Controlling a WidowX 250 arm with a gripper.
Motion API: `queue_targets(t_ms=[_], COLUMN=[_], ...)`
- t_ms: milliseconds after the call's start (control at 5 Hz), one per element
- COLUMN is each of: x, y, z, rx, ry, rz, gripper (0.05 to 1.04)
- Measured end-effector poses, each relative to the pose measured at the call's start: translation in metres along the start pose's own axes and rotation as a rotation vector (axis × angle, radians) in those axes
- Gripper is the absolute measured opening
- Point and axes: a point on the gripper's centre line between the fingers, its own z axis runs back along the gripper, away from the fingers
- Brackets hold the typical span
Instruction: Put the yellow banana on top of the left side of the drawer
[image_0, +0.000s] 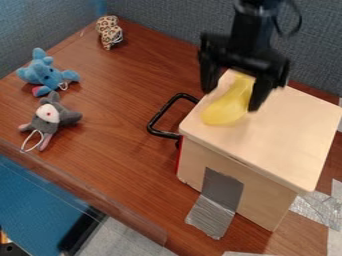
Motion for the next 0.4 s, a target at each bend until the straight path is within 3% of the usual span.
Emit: queue_targets(t_ms=[200, 400], x=[-0.002, -0.003], y=[0.004, 0.007], z=[0.022, 0.033], rx=[0.017, 0.044], ry=[-0.049, -0.061], rz=[0.022, 0.03], gripper=[1.001, 1.001])
